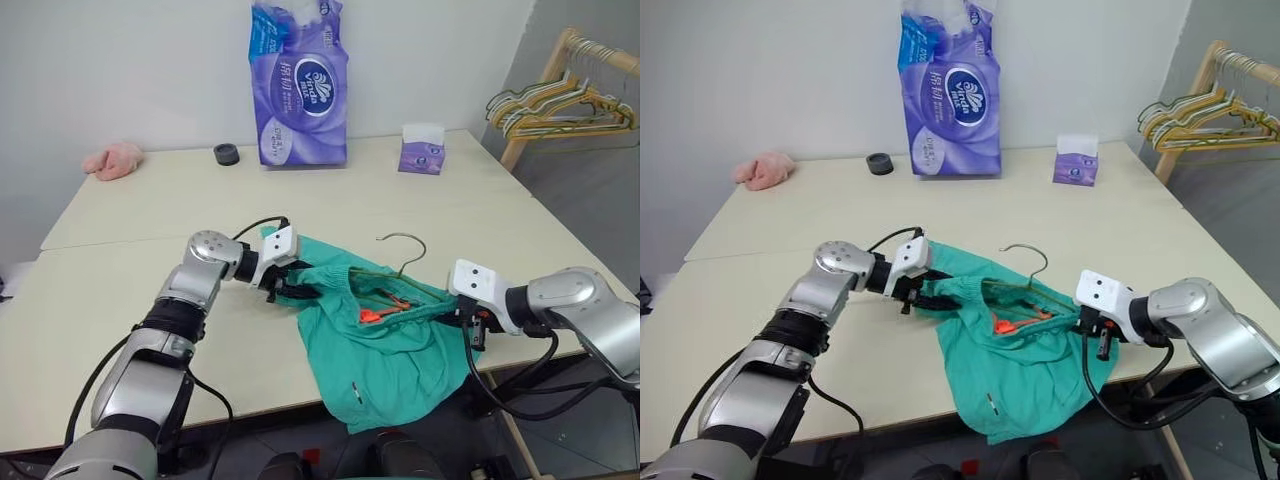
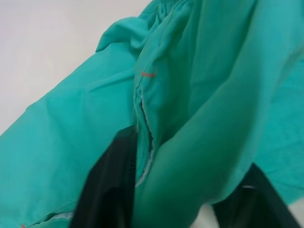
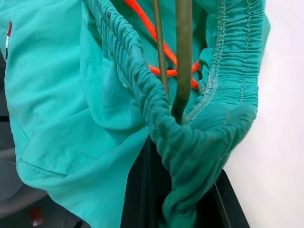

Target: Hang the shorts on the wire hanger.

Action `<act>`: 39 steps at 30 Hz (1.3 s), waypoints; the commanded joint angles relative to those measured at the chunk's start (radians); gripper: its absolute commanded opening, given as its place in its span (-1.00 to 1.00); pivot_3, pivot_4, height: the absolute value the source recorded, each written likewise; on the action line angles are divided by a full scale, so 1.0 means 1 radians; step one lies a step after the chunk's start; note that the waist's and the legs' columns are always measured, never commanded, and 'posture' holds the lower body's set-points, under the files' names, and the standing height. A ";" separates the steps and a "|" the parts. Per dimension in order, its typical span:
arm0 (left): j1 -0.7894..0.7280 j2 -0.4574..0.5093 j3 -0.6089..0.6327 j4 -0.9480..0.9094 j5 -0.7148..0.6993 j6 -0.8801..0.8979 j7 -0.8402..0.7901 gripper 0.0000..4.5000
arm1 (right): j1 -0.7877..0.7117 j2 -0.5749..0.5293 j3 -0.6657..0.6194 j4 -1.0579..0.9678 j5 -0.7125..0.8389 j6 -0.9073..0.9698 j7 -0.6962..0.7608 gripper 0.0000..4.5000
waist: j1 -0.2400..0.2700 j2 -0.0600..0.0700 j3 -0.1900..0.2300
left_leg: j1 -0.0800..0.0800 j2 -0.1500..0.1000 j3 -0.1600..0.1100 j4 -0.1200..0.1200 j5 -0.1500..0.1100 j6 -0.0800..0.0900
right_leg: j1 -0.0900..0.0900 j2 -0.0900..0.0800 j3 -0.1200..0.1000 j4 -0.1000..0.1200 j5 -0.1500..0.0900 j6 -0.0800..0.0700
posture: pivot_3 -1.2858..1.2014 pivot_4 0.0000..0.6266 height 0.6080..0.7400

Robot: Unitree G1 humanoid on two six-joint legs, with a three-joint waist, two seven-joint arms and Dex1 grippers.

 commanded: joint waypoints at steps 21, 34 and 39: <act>-0.110 -0.003 0.052 0.194 0.027 -0.128 0.123 -0.99 | 0.149 -0.145 -0.056 -0.072 -0.007 -0.070 0.027 -1.00 | 0.001 0.000 0.000 | -0.002 0.000 -0.001 0.003 0.000 0.000 | 0.000 0.000 -0.001 0.000 0.000 0.000 | -0.15 -0.91 1.00; -0.082 0.002 0.042 0.167 0.037 -0.130 0.123 -0.99 | 0.115 -0.075 -0.157 -0.087 0.093 -0.002 -0.001 -1.00 | 0.001 0.000 0.000 | -0.003 0.000 -0.002 0.005 -0.001 0.000 | 0.000 0.000 -0.002 0.001 0.000 0.000 | -0.15 -0.90 1.00; -0.036 -0.015 0.058 0.067 -0.012 -0.058 0.096 -0.91 | 0.117 -0.031 -0.183 -0.115 0.134 0.051 -0.033 -1.00 | 0.001 0.000 0.000 | -0.004 0.000 -0.003 0.007 -0.001 0.000 | 0.000 0.000 -0.002 0.001 0.000 0.000 | -0.15 -0.90 1.00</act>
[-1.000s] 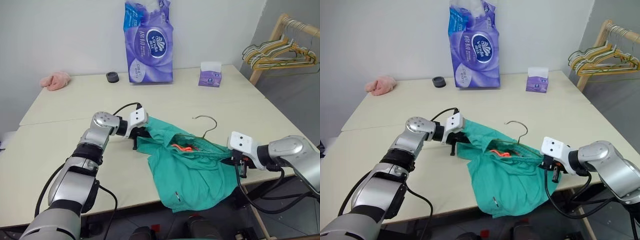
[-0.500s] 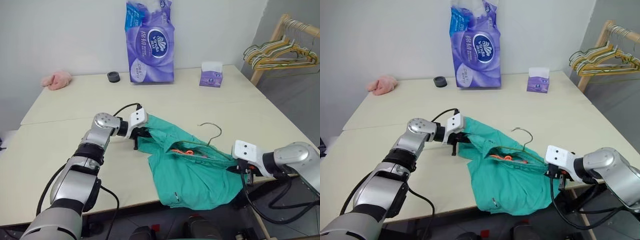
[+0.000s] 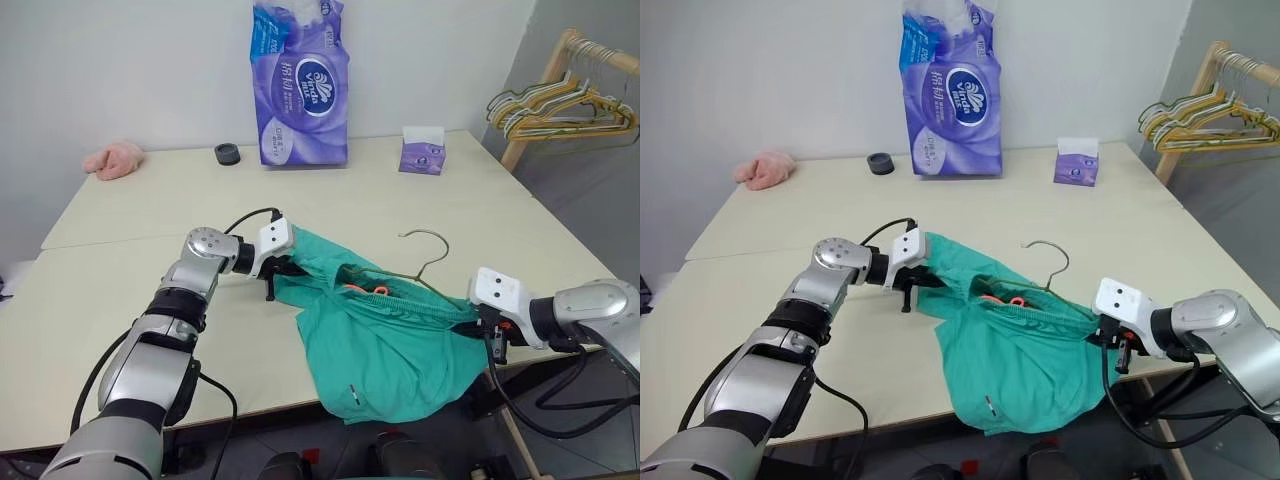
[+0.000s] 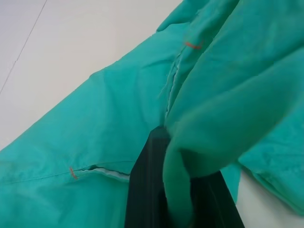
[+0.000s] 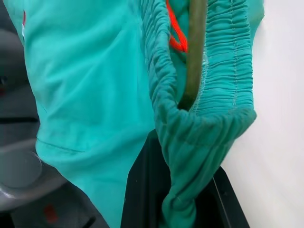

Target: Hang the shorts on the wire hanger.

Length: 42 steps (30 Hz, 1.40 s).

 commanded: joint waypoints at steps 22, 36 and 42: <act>0.095 -0.020 0.129 -0.453 -0.147 0.148 0.157 0.20 | 0.234 0.280 -0.426 -0.204 0.255 0.439 -0.311 -1.00 | 0.003 0.000 0.001 | -0.001 0.000 -0.002 0.002 -0.001 0.000 | 0.002 0.000 -0.001 0.000 0.000 0.000 | -0.19 -0.75 1.00; -0.034 -0.327 -0.076 -0.660 -0.265 0.375 0.093 0.20 | 0.302 0.668 -1.152 -0.379 0.578 0.716 -0.711 -1.00 | -0.043 0.018 0.026 | -0.001 -0.002 0.001 0.002 -0.003 0.003 | 0.003 0.002 0.003 -0.001 -0.005 0.008 | -0.35 -0.52 1.00; -0.115 -0.476 -0.105 -0.584 -0.261 0.327 0.102 0.20 | 0.241 0.453 -1.320 -0.191 0.899 0.716 -1.043 -1.00 | -0.115 0.021 0.061 | -0.003 -0.004 0.008 0.001 -0.008 0.011 | 0.004 0.005 0.008 -0.002 -0.010 0.014 | -0.38 -0.43 1.00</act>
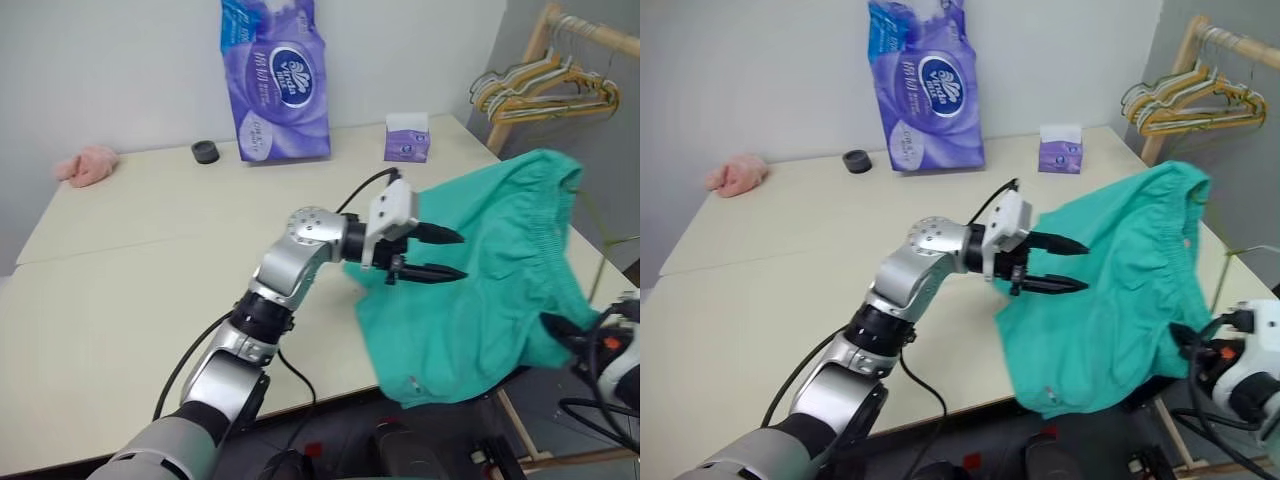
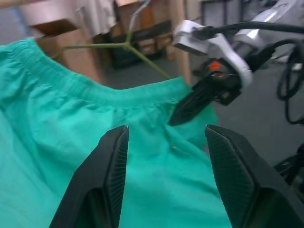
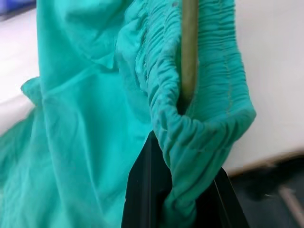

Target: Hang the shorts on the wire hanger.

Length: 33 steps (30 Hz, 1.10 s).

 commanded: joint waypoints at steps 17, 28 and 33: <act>-0.194 -0.190 -0.002 0.110 0.035 -0.169 0.081 0.20 | 0.061 -0.837 0.154 0.879 0.821 -0.516 -0.934 -1.00 | -0.143 -0.012 0.041 | 0.001 -0.009 0.029 -0.002 -0.010 0.018 | 0.001 -0.005 0.029 -0.019 0.002 0.022 | -0.36 -0.43 1.00; -0.275 -0.247 0.007 0.194 0.034 -0.224 0.102 0.20 | -0.170 -1.067 0.405 1.373 0.336 -0.436 -0.440 -1.00 | -0.139 -0.010 0.043 | 0.002 -0.010 0.041 -0.002 -0.015 0.025 | -0.001 -0.005 0.049 -0.021 0.001 0.029 | -0.33 -0.42 1.00; -0.307 -0.263 0.008 0.237 0.035 -0.250 0.108 0.20 | -0.264 -1.086 0.532 1.489 0.136 -0.385 -0.204 -1.00 | -0.139 -0.010 0.044 | 0.002 -0.010 0.041 -0.002 -0.015 0.026 | -0.001 -0.005 0.050 -0.022 0.001 0.030 | -0.32 -0.42 1.00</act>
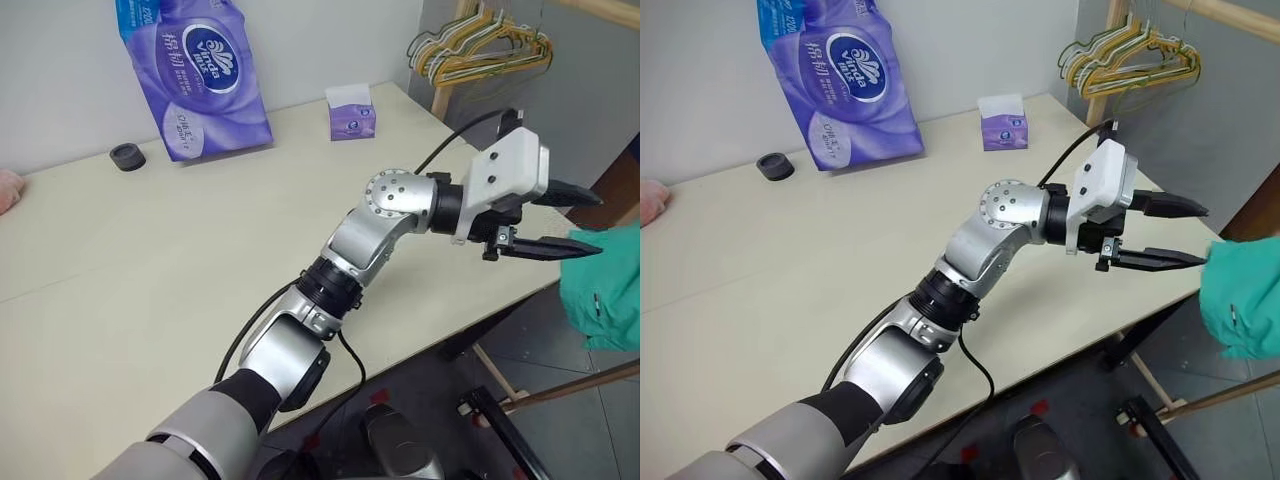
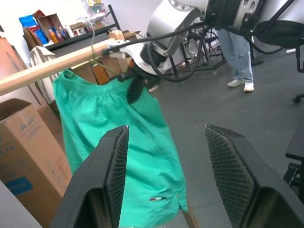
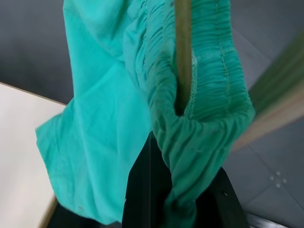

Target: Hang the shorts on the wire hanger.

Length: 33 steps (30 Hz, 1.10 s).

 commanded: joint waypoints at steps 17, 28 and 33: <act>-0.192 -0.130 0.026 0.192 -0.027 -0.105 -0.024 0.20 | -0.271 0.063 0.021 -0.007 -0.452 0.202 0.279 -1.00 | -0.003 0.006 0.004 | 0.001 0.000 0.002 0.000 0.000 0.000 | -0.001 -0.001 0.003 0.002 0.001 0.002 | -0.32 -0.44 1.00; -0.217 -0.186 0.020 0.230 -0.045 -0.134 -0.021 0.21 | -0.262 0.123 -0.124 -0.167 -0.623 0.290 0.331 -0.35 | -0.007 0.007 0.005 | 0.001 0.000 0.002 0.000 0.000 0.000 | -0.001 -0.001 0.003 0.003 0.001 0.003 | -0.34 -0.45 1.00; -0.208 -0.189 0.014 0.214 -0.071 -0.115 -0.039 0.21 | -0.296 0.199 -0.253 -0.311 -0.711 0.395 0.292 0.47 | -0.009 0.007 0.005 | 0.001 0.000 0.002 0.001 0.000 0.000 | -0.001 -0.001 0.003 0.003 0.001 0.003 | -0.35 -0.47 1.00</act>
